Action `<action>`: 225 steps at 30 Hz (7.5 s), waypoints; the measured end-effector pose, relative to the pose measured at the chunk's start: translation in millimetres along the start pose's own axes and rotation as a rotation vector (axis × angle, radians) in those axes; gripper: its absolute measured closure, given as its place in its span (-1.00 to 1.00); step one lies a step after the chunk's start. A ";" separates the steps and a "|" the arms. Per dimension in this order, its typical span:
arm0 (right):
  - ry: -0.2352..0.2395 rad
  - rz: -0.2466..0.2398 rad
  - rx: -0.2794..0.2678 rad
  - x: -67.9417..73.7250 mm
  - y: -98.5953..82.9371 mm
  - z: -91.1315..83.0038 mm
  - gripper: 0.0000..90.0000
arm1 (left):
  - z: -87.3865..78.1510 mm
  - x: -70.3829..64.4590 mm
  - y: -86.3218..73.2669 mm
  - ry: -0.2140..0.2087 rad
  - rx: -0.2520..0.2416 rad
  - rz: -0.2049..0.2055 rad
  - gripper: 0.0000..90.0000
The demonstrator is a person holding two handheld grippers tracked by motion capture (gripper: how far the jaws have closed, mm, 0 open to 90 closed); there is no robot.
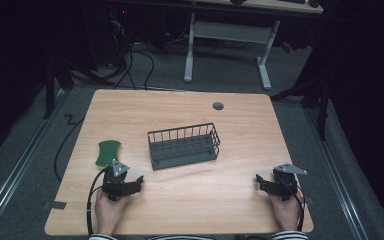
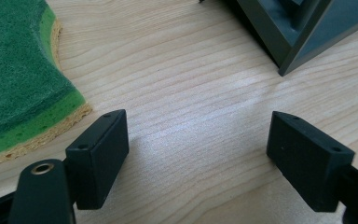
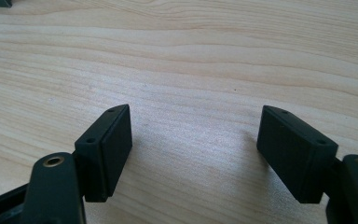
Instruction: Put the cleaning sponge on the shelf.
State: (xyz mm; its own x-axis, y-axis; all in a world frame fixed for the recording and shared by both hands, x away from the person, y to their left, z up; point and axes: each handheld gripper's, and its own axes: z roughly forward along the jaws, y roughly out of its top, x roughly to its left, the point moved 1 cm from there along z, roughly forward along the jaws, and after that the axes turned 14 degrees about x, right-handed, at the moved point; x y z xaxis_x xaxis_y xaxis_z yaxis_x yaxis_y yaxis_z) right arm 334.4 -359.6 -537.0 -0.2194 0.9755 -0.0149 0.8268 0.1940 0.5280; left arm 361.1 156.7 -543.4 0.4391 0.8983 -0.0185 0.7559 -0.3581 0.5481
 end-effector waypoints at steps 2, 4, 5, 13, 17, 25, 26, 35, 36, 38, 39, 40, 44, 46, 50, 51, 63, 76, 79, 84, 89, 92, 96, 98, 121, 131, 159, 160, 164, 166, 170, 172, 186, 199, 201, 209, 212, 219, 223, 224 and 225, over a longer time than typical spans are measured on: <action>0.000 0.000 0.000 0.0 0.0 0.0 -0.42 | 0.0 0.0 0.1 0.000 0.000 -0.001 -0.53; 0.000 0.000 0.000 0.1 0.0 0.0 -0.42 | 0.2 -0.1 0.1 0.001 -0.002 -0.002 -0.53; 0.000 -0.001 0.000 0.1 0.1 0.1 -0.42 | 0.2 -0.1 0.1 0.001 -0.001 -0.002 -0.53; 0.001 0.006 -0.001 0.3 0.3 0.1 -0.41 | 0.4 -0.3 0.4 0.001 -0.001 -0.002 -0.55; -0.006 0.016 0.000 1.1 0.8 0.4 -0.41 | 0.6 -1.2 0.9 0.006 0.001 -0.011 -0.55; -0.001 0.005 -0.002 -0.3 2.1 1.2 -0.39 | 1.0 -1.7 1.3 0.011 0.001 -0.015 -0.57; -0.003 0.002 -0.002 -0.6 2.4 1.2 -0.37 | 0.9 -1.7 1.3 0.012 0.002 -0.015 -0.57; 0.006 0.002 0.007 -0.4 4.9 1.2 -0.32 | 0.2 -2.0 0.3 0.016 0.001 -0.019 -0.56; 0.011 0.001 0.009 -0.3 5.2 0.9 -0.28 | 0.0 -2.1 0.1 0.016 0.001 -0.018 -0.56; 0.033 0.000 0.006 0.4 5.8 0.3 -0.27 | -0.2 -2.6 0.0 0.008 0.001 -0.011 -0.55; 0.039 -0.004 0.002 0.7 6.2 -0.1 -0.26 | -0.6 -3.2 0.2 0.003 0.004 -0.007 -0.55; 0.047 -0.006 0.002 1.8 6.9 -1.3 -0.24 | -0.9 -3.8 0.3 -0.003 0.006 -0.003 -0.55; 0.090 -0.019 -0.016 5.1 11.4 -7.3 -0.19 | -2.8 -7.9 1.9 -0.025 0.016 0.012 -0.55; 0.100 -0.036 -0.012 8.4 14.6 -9.9 -0.17 | -3.8 -11.0 3.6 -0.017 0.033 0.031 -0.55; 0.106 -0.070 -0.020 18.1 22.6 -12.8 -0.17 | -7.4 -14.1 7.6 -0.036 0.035 0.024 -0.60; 0.103 -0.080 -0.017 20.9 25.5 -12.3 -0.18 | -8.3 -14.4 8.5 -0.041 0.030 0.021 -0.59; 0.171 -0.200 -0.018 62.2 65.8 -5.7 0.01 | -13.3 -26.5 29.9 -0.067 -0.005 0.032 -0.49; 0.242 -0.218 -0.024 86.4 93.9 11.2 0.25 | -8.1 -36.0 47.5 -0.074 -0.007 0.045 -0.21; 0.245 -0.226 -0.030 91.3 99.5 14.7 0.33 | -6.1 -35.9 48.7 -0.071 0.000 0.049 -0.07; 0.249 -0.238 -0.018 99.4 105.0 23.8 0.44 | -2.4 -35.2 49.6 -0.079 0.014 0.042 0.12; 0.241 -0.248 0.002 102.6 108.2 32.3 0.55 | 0.1 -34.9 50.7 -0.098 -0.001 0.038 0.28; 0.255 -0.250 0.001 103.6 108.8 35.3 0.62 | 1.4 -35.3 51.2 -0.105 -0.006 0.039 0.36; 0.260 -0.259 0.004 105.8 110.4 37.7 0.71 | 3.9 -35.0 51.6 -0.115 0.003 0.036 0.46; 0.259 -0.263 0.012 107.1 111.4 38.2 0.77 | 4.5 -35.4 51.6 -0.123 0.004 0.038 0.53; 0.262 -0.297 0.001 99.9 88.2 23.8 0.91 | -2.5 -47.5 39.9 -0.176 0.022 0.110 0.90; 0.231 -0.273 -0.019 84.0 55.5 5.0 0.91 | -2.5 -70.5 35.7 -0.231 0.007 0.142 0.88; 0.214 -0.209 -0.030 62.5 26.2 -11.9 0.90 | 1.2 -95.1 37.8 -0.297 -0.004 0.152 0.76; 0.212 -0.211 -0.030 62.4 26.1 -11.9 0.90 | 1.1 -94.8 37.9 -0.298 -0.003 0.151 0.72; 0.226 -0.209 -0.036 63.2 25.4 -11.7 0.61 | -1.0 -93.8 37.2 -0.267 -0.002 0.153 0.44; 0.225 -0.211 -0.040 63.8 24.8 -11.4 0.49 | -3.2 -94.3 35.9 -0.239 -0.005 0.165 0.30; 0.205 -0.198 -0.057 62.8 21.8 -10.6 0.22 | -2.5 -89.5 32.0 -0.227 0.006 0.151 0.05; 0.205 -0.185 -0.063 61.2 19.4 -10.7 0.17 | -2.6 -84.9 29.2 -0.234 0.011 0.131 -0.03; 0.115 -0.084 -0.066 26.0 -8.5 -10.0 0.03 | -11.7 -34.0 7.5 -0.188 0.001 -0.011 -0.22; 0.035 -0.054 -0.012 13.8 -3.3 -2.7 -0.22 | -40.8 7.8 19.2 -0.092 -0.018 -0.076 -0.23; 0.035 -0.055 -0.012 13.8 -3.2 -2.6 -0.23 | -47.8 17.3 21.4 -0.079 -0.020 -0.098 -0.26; 0.046 -0.071 -0.009 14.3 -3.0 -2.2 -0.31 | -64.3 50.7 34.9 -0.032 0.044 -0.164 -0.47; 0.045 -0.072 -0.009 14.3 -3.0 -2.2 -0.32 | -62.6 63.4 41.2 -0.021 0.064 -0.221 -0.51; 0.048 -0.071 -0.009 14.3 -3.1 -2.2 -0.32 | -49.6 83.6 58.5 0.028 0.152 -0.247 -0.59; 0.048 -0.070 -0.009 14.2 -3.1 -2.2 -0.32 | -40.2 89.5 69.8 0.048 0.204 -0.245 -0.62; 0.048 -0.070 -0.009 14.2 -3.1 -2.2 -0.32 | -37.7 90.8 72.5 0.054 0.216 -0.241 -0.63; 0.048 -0.070 -0.009 14.2 -3.1 -2.2 -0.32 | -34.6 91.6 75.7 0.061 0.225 -0.241 -0.64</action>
State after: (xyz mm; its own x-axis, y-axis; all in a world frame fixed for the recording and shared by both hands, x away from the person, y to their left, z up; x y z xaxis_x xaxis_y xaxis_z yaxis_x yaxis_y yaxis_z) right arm 327.6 -346.6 -536.9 -0.3014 0.9534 -0.0115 0.8040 0.2606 0.5345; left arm 441.8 220.6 -474.7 0.2098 0.9752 -0.0710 0.9258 -0.1748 0.3353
